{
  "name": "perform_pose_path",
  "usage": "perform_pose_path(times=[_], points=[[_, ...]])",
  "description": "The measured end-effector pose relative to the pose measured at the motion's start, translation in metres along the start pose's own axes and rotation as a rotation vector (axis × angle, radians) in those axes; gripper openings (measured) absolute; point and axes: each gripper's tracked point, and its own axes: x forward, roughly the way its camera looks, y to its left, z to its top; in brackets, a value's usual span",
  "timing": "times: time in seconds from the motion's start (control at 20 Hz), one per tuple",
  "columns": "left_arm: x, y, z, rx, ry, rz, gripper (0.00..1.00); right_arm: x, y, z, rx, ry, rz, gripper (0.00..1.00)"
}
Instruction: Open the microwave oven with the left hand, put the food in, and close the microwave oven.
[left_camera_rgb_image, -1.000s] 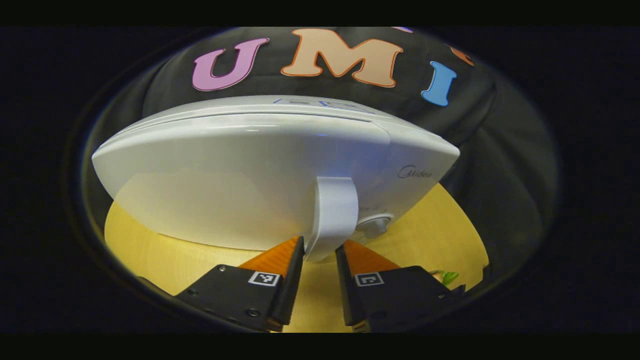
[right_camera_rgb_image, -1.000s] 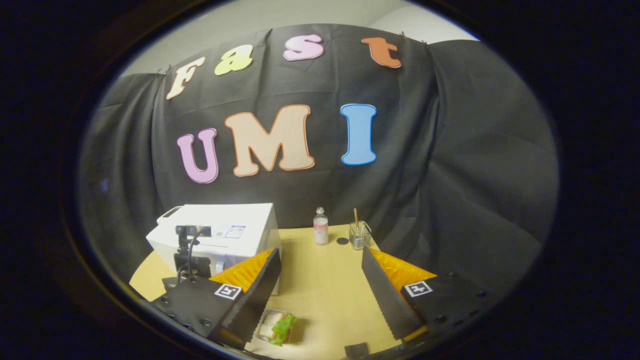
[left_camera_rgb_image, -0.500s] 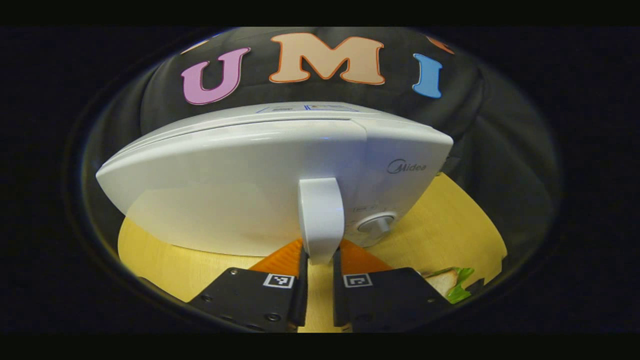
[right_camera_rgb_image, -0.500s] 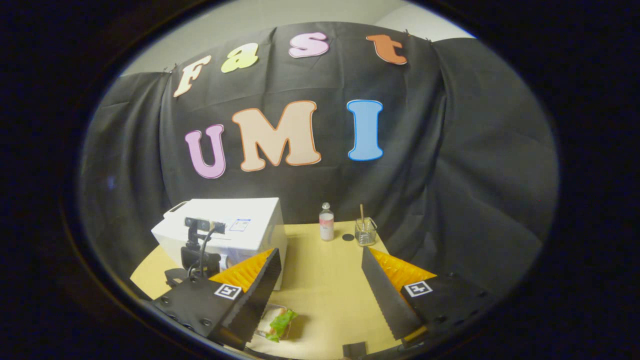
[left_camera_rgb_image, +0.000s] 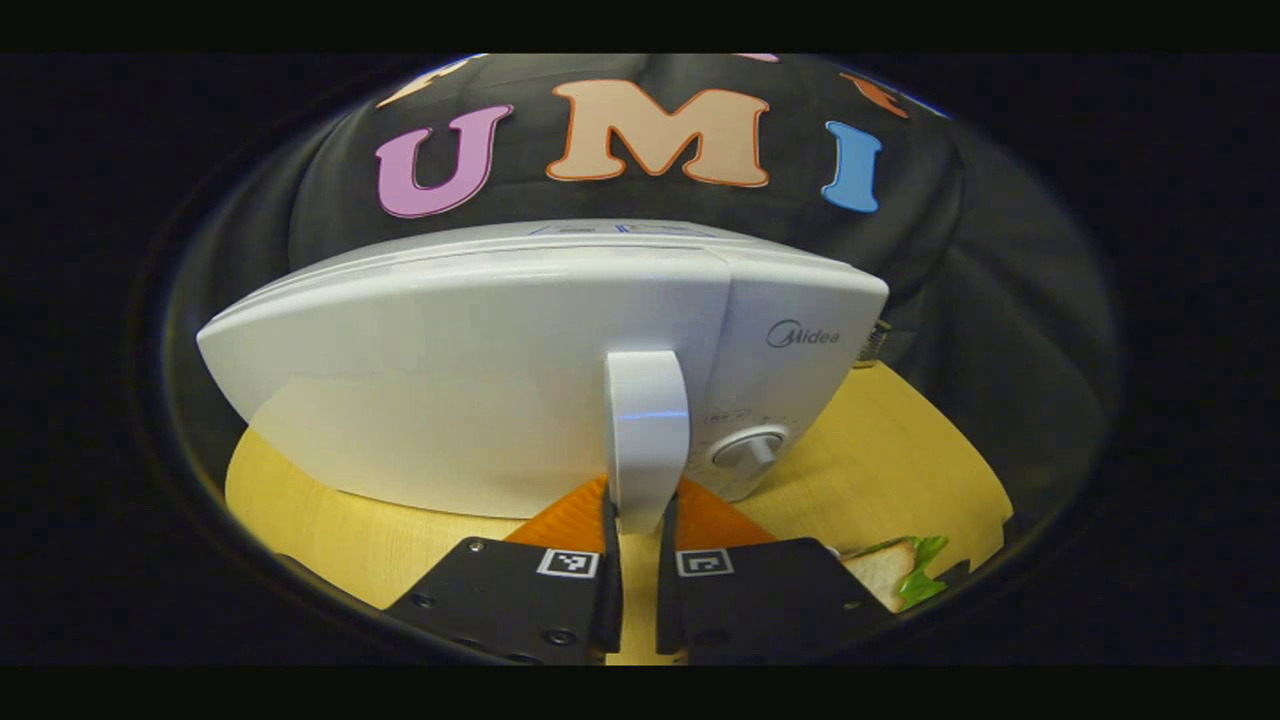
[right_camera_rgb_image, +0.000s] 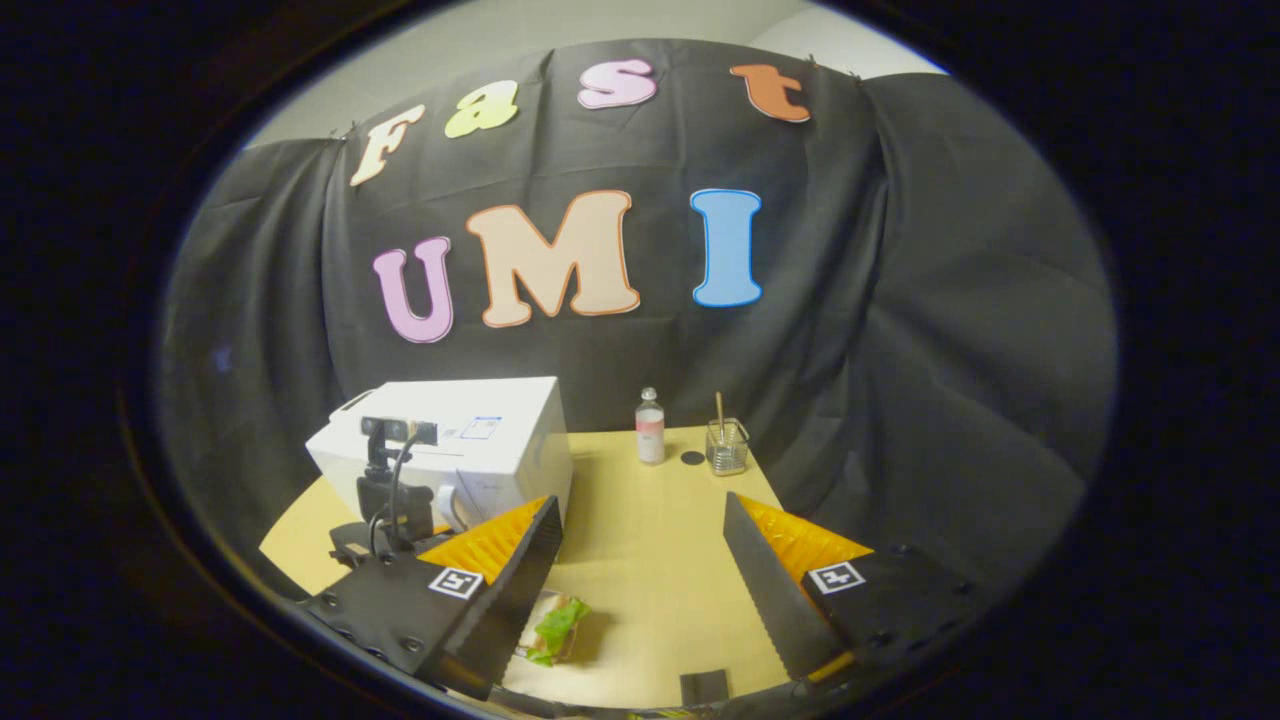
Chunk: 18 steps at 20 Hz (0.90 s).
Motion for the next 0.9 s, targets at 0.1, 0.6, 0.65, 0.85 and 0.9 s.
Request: perform_pose_path(times=[0.1,0.6,0.65,0.85,0.9], points=[[0.000,0.000,0.000,-0.016,-0.005,0.006,0.12,-0.006,0.005,-0.004,0.002,-0.001,0.004,0.97],[-0.063,0.006,-0.042,-0.015,-0.038,-0.046,0.11,-0.036,0.029,-0.028,0.009,0.029,0.002,0.97],[-0.075,0.010,-0.049,-0.018,-0.040,-0.058,0.11,-0.037,0.033,-0.029,0.010,0.029,0.006,0.97],[-0.113,0.025,-0.074,0.041,-0.041,-0.101,0.09,-0.056,0.055,-0.027,0.007,0.004,-0.009,0.97],[-0.122,0.029,-0.080,0.046,-0.037,-0.112,0.12,-0.063,0.063,-0.028,0.011,-0.002,-0.011,0.97]])
